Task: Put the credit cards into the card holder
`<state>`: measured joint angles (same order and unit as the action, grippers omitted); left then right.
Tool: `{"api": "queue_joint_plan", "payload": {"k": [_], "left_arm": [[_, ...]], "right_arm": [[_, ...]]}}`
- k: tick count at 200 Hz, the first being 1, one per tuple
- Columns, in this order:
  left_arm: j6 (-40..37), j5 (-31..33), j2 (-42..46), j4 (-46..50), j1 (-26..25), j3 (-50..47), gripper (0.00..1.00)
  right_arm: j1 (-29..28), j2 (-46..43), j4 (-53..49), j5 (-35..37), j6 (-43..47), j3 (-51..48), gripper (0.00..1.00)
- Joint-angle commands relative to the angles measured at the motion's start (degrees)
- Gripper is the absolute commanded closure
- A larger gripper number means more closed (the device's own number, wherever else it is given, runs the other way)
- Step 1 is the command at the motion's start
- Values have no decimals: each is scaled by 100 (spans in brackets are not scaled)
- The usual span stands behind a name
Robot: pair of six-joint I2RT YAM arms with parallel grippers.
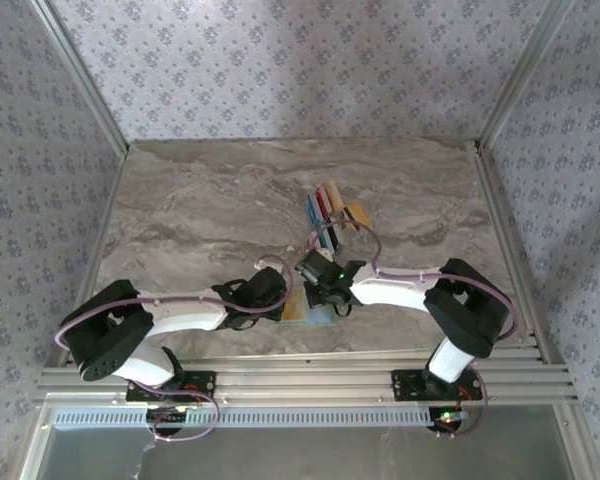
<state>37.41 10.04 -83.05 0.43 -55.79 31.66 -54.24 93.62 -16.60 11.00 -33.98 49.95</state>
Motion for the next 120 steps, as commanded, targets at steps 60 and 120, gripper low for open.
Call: {"api": "queue_joint_plan", "payload": {"k": [60,120], "left_arm": [[188,-296,-323,-192,-125,-212,82],[191,-318,-368,-231,-125,-204,82]], "right_arm": [[43,-266,-108,-202,94,134,94],[132,-45,-620,334,-2,181,69]]}}
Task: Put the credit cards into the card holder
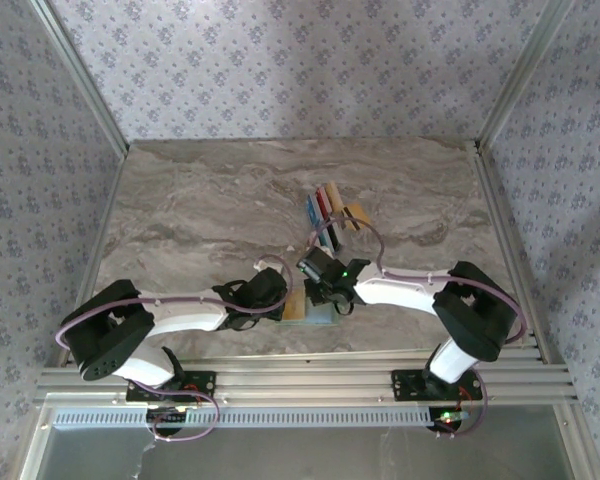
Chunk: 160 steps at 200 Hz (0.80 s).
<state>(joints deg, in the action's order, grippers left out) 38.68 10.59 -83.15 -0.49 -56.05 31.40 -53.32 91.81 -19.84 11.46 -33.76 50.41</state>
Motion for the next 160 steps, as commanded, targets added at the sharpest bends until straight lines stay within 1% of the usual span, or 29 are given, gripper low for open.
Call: {"api": "queue_joint_plan", "payload": {"k": [1,13,41,80,124,160], "left_arm": [[63,-373,-354,-137,-99,-178,82],[61,-372,-350,-127,-99,-178,82],[53,-354,-329,-92,-99,-169,82],[44,-347,-343,-74,-99,-134,82],[60,-347,-375,-91,-98,-150,82],[87,-353,-373,-135,-99,-200,82]], "right_arm": [[45,140,-290,287,-24,135,69],[50,208,-270,268,-17,136,67],[60,300,-134,230,-3,99,68],[59,284,-29,129,-16,-3,79],[43,61,82,28,2,-70,100],[59,-99,449,-445,58,-138,100]]}}
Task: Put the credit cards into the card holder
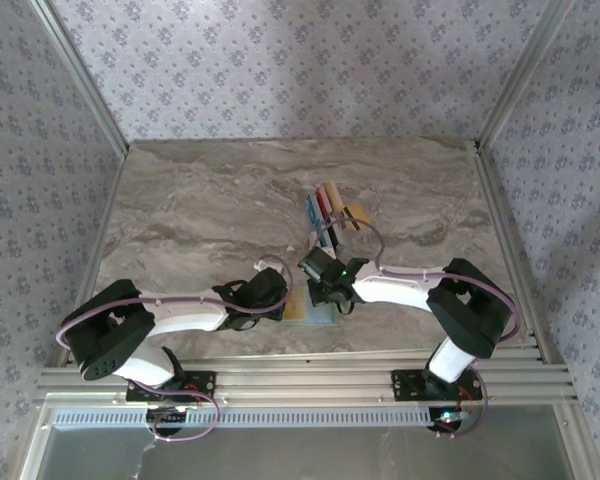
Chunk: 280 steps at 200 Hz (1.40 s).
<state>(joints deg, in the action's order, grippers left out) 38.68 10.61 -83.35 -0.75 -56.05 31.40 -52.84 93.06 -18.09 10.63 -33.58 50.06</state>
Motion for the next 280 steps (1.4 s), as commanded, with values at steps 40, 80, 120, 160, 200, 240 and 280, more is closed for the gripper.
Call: {"api": "queue_joint_plan", "payload": {"k": [40,80,120,160,200,240,280], "left_arm": [[96,-359,-334,-109,-107,-204,82],[79,-367,-331,-100,-108,-204,82],[70,-376,-343,-92,-103,-161,82],[61,-367,-327,-30,-108,-143,82],[61,-352,-397,-55,-105,-134,82],[87,-381,-446,-124,-108,-169,82],[131,-361,-505,-168,-107,-204,82]], "right_arm": [[11,-321,590,-849,39,-192,100],[44,-354,-439,224,-35,58,83],[50,17,-362,254,-43,91,69],[31,316,-120,111,-44,49,70],[-79,355,-49,71,-99,-27,89],[-95,106,238,-271,-72,-123,100],[-81,-277,624,-639,-88,-202,100]]}}
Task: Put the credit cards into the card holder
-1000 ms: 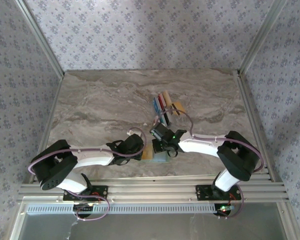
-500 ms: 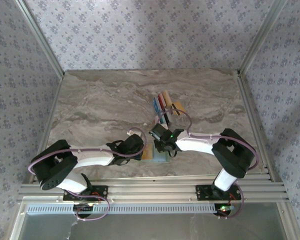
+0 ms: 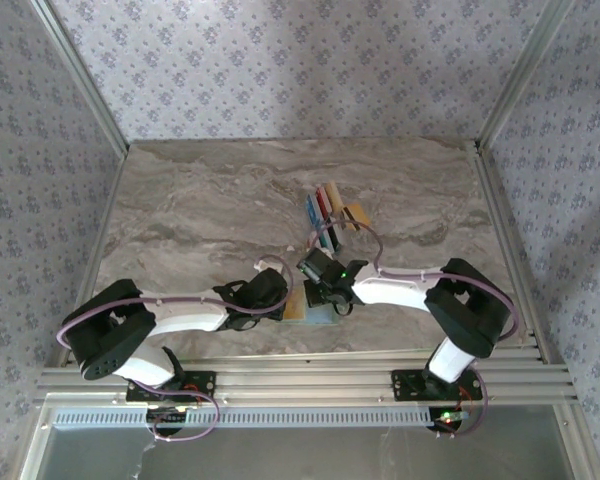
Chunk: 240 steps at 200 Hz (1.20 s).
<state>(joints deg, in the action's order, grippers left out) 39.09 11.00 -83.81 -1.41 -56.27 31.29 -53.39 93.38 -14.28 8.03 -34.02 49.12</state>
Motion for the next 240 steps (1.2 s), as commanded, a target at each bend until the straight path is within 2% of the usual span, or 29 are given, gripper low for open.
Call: {"api": "queue_joint_plan", "payload": {"k": [1,29,87,101,134,175,240], "left_arm": [[90,-399,-460,-104,-85,-193,82],[150,-388,-436,-157,-86,-216,82],[224,-282,-21,10,-86,-269,81],[248,-193,127,138,-78,-280,79],[258,-143,379,348,-77,-295,74],[338,-123,690,533,1,-405,70],[401,-75,1900,1088,213,-767,61]], "right_arm": [[-25,-320,252,-389,-44,-107,100],[41,-394,467,-784,-10,-94,100],[100,138,1067,-1418,-297,78,100],[110,204,1254,-1568,-340,91,95],[149,275,1428,-1744,-423,114,91],[162,362,1472,-1821,-452,163,75],[129,503,1523,-2013,-431,321,63]]}}
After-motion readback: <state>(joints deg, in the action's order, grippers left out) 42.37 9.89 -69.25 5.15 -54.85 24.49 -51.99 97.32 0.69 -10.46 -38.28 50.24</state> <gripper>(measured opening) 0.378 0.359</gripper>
